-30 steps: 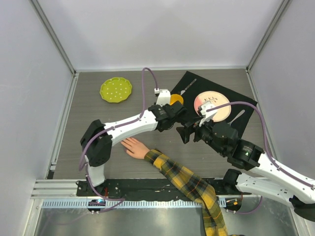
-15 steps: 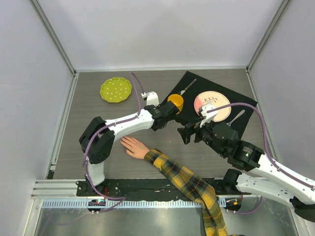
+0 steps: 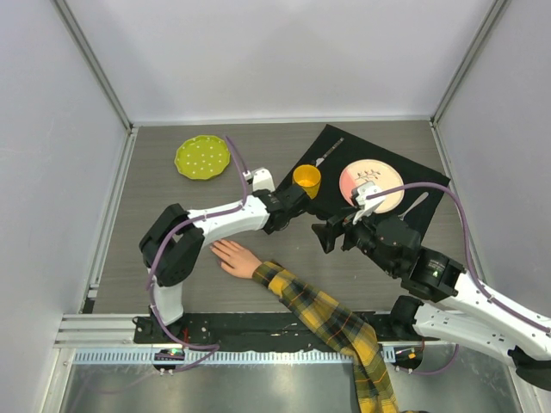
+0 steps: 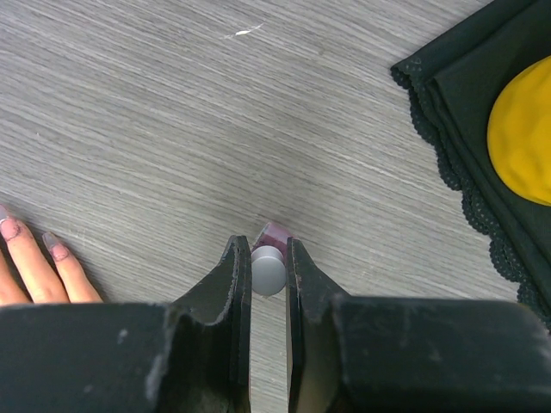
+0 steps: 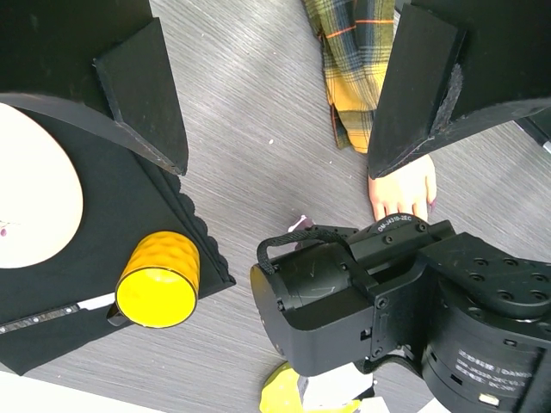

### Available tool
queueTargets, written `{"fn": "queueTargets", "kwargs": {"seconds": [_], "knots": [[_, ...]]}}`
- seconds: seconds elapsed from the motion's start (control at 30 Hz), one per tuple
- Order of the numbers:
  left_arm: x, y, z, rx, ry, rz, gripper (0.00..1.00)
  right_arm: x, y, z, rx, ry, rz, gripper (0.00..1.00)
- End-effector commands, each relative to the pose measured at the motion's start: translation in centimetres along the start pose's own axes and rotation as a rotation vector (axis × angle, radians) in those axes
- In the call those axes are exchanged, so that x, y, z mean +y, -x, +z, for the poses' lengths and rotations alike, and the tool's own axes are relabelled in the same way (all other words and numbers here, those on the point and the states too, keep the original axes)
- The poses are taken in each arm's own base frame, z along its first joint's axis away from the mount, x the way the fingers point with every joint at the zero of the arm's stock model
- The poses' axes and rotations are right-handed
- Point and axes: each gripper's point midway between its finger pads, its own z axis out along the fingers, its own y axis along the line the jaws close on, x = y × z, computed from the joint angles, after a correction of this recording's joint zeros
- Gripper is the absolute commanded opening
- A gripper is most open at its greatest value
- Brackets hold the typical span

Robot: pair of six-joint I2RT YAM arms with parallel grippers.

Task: Paint the nails

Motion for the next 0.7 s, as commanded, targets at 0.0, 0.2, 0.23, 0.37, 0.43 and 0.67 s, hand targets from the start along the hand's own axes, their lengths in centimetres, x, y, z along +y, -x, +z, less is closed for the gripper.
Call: {"fn": "queueTargets", "kwargs": {"seconds": [0.0,0.2,0.23,0.37,0.43,0.67], "knots": [[-0.4,0.7,0.6,-0.041,0.011,-0.044,0.02,0.3,1.7,-0.1,-0.066,0.010,0.032,0.90],[0.0,0.0,1.1,-0.036,0.028,-0.023,0.06,0.3,1.8,-0.2,-0.070,0.013,0.035,0.90],[-0.1,0.0,1.1,-0.037,0.029,-0.022,0.06,0.4,1.8,-0.2,-0.069,0.014,0.037,0.90],[-0.1,-0.2,1.1,-0.025,0.034,-0.009,0.12,0.5,1.7,-0.1,-0.069,0.022,0.036,0.90],[-0.1,-0.2,1.0,-0.019,0.032,-0.012,0.18,0.5,1.8,-0.2,-0.072,0.021,0.038,0.90],[0.0,1.2,-0.2,-0.039,0.014,-0.031,0.50,0.4,1.7,-0.3,-0.076,0.023,0.043,0.90]]}}
